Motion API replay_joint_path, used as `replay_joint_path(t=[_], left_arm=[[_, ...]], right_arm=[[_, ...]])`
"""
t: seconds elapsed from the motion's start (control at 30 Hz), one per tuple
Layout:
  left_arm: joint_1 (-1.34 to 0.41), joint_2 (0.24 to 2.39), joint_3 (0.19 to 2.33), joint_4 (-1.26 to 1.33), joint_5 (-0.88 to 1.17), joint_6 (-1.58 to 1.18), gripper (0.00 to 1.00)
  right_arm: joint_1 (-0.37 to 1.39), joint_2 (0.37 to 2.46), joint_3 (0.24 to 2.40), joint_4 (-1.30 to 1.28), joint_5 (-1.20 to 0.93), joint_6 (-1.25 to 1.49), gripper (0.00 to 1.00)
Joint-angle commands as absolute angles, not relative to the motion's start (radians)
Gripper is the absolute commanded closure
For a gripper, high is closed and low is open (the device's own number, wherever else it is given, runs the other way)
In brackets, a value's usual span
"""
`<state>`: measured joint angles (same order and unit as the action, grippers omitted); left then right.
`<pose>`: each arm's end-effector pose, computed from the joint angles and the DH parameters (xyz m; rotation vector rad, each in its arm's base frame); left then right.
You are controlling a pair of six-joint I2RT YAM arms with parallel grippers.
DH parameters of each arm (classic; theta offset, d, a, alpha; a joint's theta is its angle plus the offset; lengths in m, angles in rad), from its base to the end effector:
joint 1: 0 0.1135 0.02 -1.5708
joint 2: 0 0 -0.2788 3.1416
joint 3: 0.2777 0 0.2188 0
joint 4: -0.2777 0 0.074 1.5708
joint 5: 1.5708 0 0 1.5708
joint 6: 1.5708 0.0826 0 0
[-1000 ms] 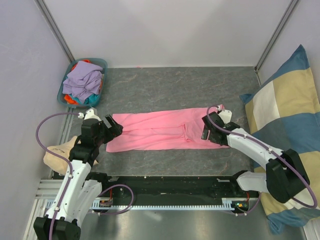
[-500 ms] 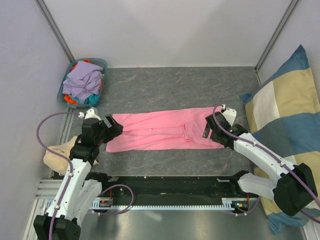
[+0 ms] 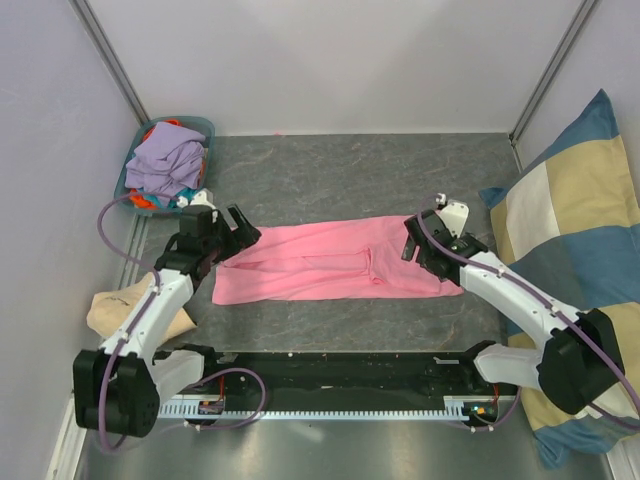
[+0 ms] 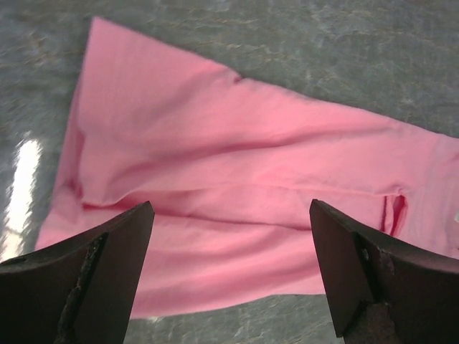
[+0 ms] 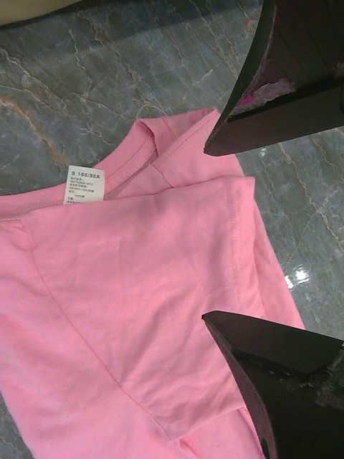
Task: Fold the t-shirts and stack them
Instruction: Fold the tshirt
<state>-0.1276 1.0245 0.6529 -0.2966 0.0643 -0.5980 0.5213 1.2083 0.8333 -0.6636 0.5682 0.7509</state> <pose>0.2133 -0.0327 0.2343 -0.4964 2.2238 -0.4604 0.2058 0.0669 0.2292 0.4614 2.3458 -0.1739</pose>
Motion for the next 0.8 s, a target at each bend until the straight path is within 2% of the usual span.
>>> replay_joint_path(t=[0.0, 0.17, 0.4, 0.6, 0.77], left_arm=[[-0.178, 1.127, 0.781, -0.17, 0.133, -0.577, 0.03], [-0.238, 1.183, 0.802, -0.108, 0.162, -0.577, 0.03], [-0.299, 1.275, 0.847, -0.06, 0.242, -0.545, 0.03], [-0.394, 1.439, 1.001, -0.044, 0.397, -0.418, 0.0], [-0.498, 1.722, 1.279, -0.051, 0.489, -0.224, 0.0]], right_arm=[[0.505, 1.291, 0.896, -0.588, 0.612, 0.709, 0.02], [0.468, 1.454, 0.982, -0.551, 0.588, 0.672, 0.02], [0.437, 1.546, 1.069, -0.537, 0.568, 0.666, 0.02], [0.43, 1.347, 0.999, -0.555, 0.6, 0.729, 0.02], [0.431, 1.133, 0.954, -0.626, 0.552, 0.739, 0.02]])
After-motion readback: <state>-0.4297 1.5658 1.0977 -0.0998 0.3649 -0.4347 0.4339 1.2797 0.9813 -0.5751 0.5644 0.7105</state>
